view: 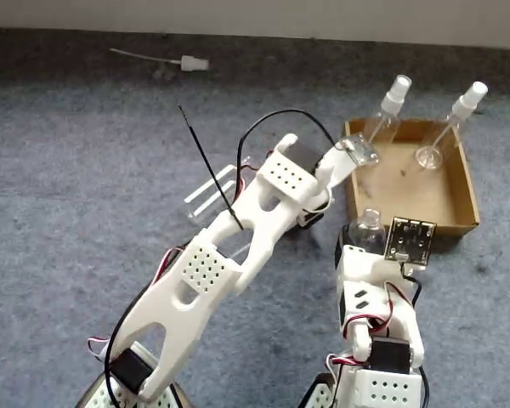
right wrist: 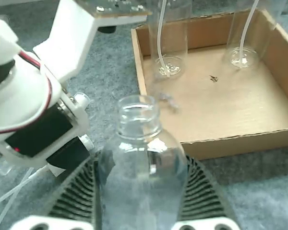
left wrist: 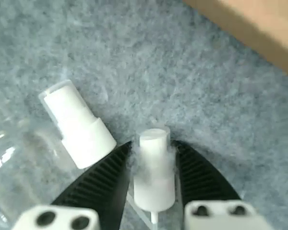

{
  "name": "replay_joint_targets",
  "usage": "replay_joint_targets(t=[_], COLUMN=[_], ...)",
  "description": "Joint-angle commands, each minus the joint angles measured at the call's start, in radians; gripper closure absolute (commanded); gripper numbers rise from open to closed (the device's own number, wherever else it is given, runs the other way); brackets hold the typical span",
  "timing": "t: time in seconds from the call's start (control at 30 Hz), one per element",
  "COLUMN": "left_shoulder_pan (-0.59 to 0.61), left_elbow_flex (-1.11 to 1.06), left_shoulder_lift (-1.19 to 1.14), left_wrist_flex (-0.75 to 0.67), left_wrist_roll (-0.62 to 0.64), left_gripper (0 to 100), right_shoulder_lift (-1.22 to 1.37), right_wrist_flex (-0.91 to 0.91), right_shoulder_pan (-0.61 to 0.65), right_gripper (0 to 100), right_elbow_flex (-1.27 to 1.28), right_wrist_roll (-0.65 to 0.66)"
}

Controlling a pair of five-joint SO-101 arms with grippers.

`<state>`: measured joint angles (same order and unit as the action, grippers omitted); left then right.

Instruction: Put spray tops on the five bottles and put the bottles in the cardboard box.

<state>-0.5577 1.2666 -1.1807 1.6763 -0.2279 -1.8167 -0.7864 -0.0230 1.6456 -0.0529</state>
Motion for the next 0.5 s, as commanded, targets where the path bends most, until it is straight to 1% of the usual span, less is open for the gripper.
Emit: replay_joint_targets(t=[0.0,0.2,0.3,0.47], left_shoulder_pan=[-0.004,-0.002,-0.002,-0.004], left_elbow_flex=[0.051,0.068,0.119,0.173], left_shoulder_lift=[-0.021,-0.019,0.027,0.131], left_wrist_flex=[0.008,0.038,0.069,0.074], left_wrist_roll=[0.005,0.003,0.006,0.008], left_gripper=[99,100,100,100], right_shoulder_lift=[-0.013,-0.013,-0.013,-0.013], right_wrist_flex=[0.025,0.025,0.025,0.025], right_shoulder_pan=[-0.012,-0.012,-0.012,-0.012], right_gripper=[97.5,97.5,97.5,97.5], right_elbow_flex=[-0.012,-0.012,-0.012,-0.012], right_wrist_roll=[-0.003,-0.003,-0.003,-0.005])
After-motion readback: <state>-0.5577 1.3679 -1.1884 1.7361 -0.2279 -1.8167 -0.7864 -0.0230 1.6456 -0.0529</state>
